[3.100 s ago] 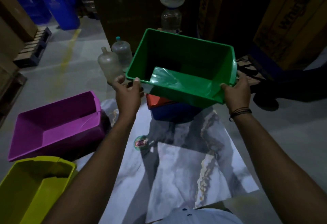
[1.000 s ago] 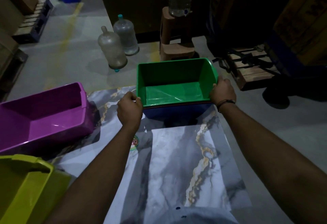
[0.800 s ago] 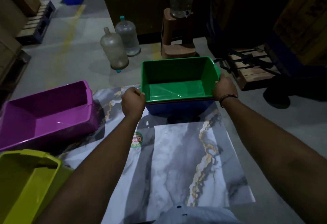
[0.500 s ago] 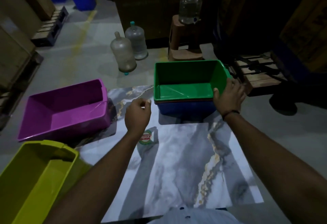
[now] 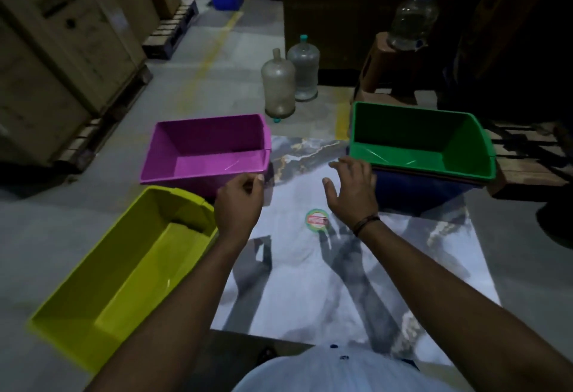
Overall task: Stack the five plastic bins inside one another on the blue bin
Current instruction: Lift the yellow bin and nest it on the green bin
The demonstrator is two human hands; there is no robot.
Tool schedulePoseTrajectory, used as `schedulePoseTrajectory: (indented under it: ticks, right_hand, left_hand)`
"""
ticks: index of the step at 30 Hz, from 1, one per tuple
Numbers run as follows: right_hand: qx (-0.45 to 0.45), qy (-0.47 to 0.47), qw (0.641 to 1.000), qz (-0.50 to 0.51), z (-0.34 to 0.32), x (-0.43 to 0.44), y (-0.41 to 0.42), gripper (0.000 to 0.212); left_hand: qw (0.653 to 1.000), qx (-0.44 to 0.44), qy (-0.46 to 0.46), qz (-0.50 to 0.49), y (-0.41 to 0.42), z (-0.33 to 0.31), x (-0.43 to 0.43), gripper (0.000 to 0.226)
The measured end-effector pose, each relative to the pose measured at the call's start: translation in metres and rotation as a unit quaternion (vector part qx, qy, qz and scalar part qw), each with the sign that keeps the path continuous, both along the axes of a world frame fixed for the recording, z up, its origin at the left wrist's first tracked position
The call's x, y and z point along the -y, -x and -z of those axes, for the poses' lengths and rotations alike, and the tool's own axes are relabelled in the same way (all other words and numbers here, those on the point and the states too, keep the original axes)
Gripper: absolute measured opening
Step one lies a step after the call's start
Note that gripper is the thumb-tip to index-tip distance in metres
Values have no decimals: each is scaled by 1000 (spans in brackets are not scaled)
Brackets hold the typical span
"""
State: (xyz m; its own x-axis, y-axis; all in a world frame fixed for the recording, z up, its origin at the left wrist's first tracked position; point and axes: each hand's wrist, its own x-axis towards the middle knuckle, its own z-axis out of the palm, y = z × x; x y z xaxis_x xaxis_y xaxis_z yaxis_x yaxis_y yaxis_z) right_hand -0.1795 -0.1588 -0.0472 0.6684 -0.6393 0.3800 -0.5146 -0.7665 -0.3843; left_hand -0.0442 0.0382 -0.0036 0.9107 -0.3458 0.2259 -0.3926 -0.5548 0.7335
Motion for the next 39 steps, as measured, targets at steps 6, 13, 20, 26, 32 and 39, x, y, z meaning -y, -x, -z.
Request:
schedulePoseTrajectory:
  ticks: [6,13,20,26,32,39]
  right_hand:
    - [2,-12,996,-86,1,-58,-46,34]
    - [-32,-9,986,-165,1,-116,-94,33]
    - [-93,-63,956,-270,-1,-181,-138,40]
    - [-146,-143,937,-283,4,-213,-163,53]
    - [-165,-135,943,-257,-1,-209,-161,60]
    - [-201,-137,943,-226,-4,-158,-111,68]
  left_hand:
    - [996,-65,16,-66,-19,15,-75,27]
    - [991,-60,5,-124,-25,19,-139,29]
    - [966,-63,-84,-238,-30,35,-209,27]
    - [918,-86,-205,-328,-30,48,-266,35]
    - [915,-113,-221,-317,-28,50,-284,52]
    - [939,-94,-207,-257,-27,47,-250,47]
